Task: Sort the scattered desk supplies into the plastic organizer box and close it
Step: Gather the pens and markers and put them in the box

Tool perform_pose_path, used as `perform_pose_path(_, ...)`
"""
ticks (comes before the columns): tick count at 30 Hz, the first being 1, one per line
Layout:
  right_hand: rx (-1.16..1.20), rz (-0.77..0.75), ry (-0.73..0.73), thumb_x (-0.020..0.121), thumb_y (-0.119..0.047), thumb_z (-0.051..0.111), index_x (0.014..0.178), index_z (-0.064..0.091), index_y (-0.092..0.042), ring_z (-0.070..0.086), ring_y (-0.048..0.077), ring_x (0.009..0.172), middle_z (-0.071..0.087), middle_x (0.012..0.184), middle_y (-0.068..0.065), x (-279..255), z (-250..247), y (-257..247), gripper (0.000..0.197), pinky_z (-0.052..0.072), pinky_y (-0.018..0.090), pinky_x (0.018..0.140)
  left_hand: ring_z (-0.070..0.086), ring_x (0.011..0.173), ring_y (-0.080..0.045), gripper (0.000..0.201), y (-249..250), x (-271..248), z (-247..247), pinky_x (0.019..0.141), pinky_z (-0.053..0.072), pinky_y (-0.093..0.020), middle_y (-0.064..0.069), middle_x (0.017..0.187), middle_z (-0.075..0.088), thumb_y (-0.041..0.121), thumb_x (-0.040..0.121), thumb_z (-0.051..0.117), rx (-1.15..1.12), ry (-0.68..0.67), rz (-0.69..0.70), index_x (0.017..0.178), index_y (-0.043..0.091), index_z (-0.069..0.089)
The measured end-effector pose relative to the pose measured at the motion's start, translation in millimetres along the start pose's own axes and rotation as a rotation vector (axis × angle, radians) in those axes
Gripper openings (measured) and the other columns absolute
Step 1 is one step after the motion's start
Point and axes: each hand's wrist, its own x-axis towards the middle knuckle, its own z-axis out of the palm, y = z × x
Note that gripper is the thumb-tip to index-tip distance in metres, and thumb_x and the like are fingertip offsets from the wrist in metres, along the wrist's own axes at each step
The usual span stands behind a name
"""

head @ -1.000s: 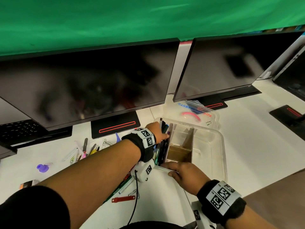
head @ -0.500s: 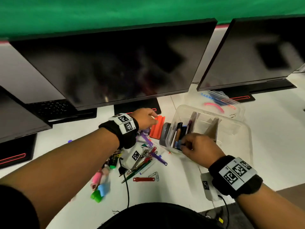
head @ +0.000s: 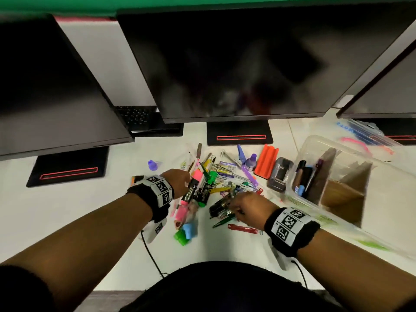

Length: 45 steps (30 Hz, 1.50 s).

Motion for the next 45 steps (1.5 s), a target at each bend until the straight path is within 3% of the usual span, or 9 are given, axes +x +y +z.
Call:
perform_pose_path(4,-0.083,-0.063,-0.097,0.081,-0.023,0.064,0.135,0.046,-0.013,0.040,0.025,0.128,0.046,0.138,0.006,15.1,22.8,-1.5,0.057,0.030,0.027,0.107,0.057,0.114,-0.029,0.035,0.4,5.1,15.0,0.092,0.045,-0.031,-0.010,0.123,0.061,0.029,0.089,0.054,-0.021,0.009,-0.021,0.118,0.011,0.058)
perform_pose_path(8,-0.214,0.001,-0.088,0.080,-0.033,0.066,0.140,0.036,-0.012,0.036,0.028,0.126,0.040,0.140,0.008,22.5,32.2,4.1,0.071,0.034,0.037,0.108,0.060,0.102,-0.032,0.034,10.5,16.8,22.5,0.078,0.045,-0.032,-0.016,0.115,0.057,0.032,0.089,0.053,-0.077,0.084,-0.052,0.112,0.009,0.053)
perform_pose_path(16,-0.291,0.075,-0.005,0.092,-0.011,0.035,0.139,0.036,-0.015,0.035,0.026,0.127,0.042,0.140,0.005,25.8,31.6,9.6,0.047,0.030,0.036,0.106,0.057,0.109,-0.033,0.047,14.9,26.4,31.0,0.086,0.049,-0.039,-0.013,0.122,0.045,0.022,0.083,0.065,-0.141,0.086,-0.173,0.123,0.010,0.042)
perform_pose_path(24,-0.299,0.109,0.026,0.090,-0.011,0.041,0.126,0.048,-0.015,0.037,0.026,0.123,0.049,0.133,0.004,36.7,31.3,14.2,0.037,0.033,0.036,0.100,0.058,0.105,-0.033,0.041,10.4,25.8,36.4,0.080,0.046,-0.037,-0.014,0.118,0.054,0.032,0.090,0.057,-0.283,0.106,-0.185,0.121,0.009,0.043)
perform_pose_path(28,-0.281,0.152,0.010,0.089,-0.013,0.042,0.123,0.050,-0.015,0.037,0.025,0.122,0.050,0.130,0.004,39.7,28.2,19.8,0.035,0.030,0.037,0.100,0.058,0.110,-0.032,0.048,7.2,24.1,38.5,0.086,0.047,-0.036,-0.015,0.124,0.057,0.018,0.086,0.064,-0.351,0.092,-0.209,0.127,0.008,0.041)
perform_pose_path(32,-0.157,0.178,0.109,0.092,-0.024,0.044,0.122,0.051,-0.016,0.040,0.026,0.116,0.054,0.124,0.003,42.4,14.1,19.0,0.032,0.033,0.039,0.098,0.060,0.107,-0.029,0.036,5.7,24.7,38.6,0.077,0.044,-0.030,-0.014,0.119,0.061,0.023,0.091,0.058,-0.318,0.082,-0.211,0.122,0.006,0.047)
perform_pose_path(37,0.114,0.194,0.189,0.092,-0.019,0.050,0.111,0.053,-0.008,0.052,0.031,0.106,0.060,0.110,0.013,47.9,-13.3,12.8,0.022,0.042,0.037,0.085,0.055,0.059,-0.019,0.035,6.1,27.4,41.3,0.051,0.038,-0.022,-0.004,0.069,0.058,0.043,0.092,0.049,-0.359,0.086,-0.229,0.076,0.011,0.053)
perform_pose_path(39,0.289,0.238,0.207,0.094,-0.020,0.050,0.117,0.051,-0.010,0.057,0.030,0.100,0.061,0.108,0.014,47.7,-21.2,11.4,0.025,0.047,0.036,0.083,0.053,0.059,-0.018,0.032,6.9,26.8,40.8,0.048,0.037,-0.022,-0.004,0.070,0.056,0.040,0.091,0.053,-0.344,0.077,-0.249,0.081,0.009,0.053)
perform_pose_path(45,0.659,0.303,0.181,0.094,-0.018,0.050,0.145,0.018,-0.031,0.064,0.028,0.100,0.060,0.123,0.009,44.4,-34.6,13.2,0.062,0.055,0.040,0.086,0.063,0.083,-0.024,0.023,9.0,23.9,46.3,0.063,0.044,-0.026,-0.010,0.097,0.065,0.024,0.092,0.053,-0.267,0.073,-0.209,0.104,0.006,0.058)
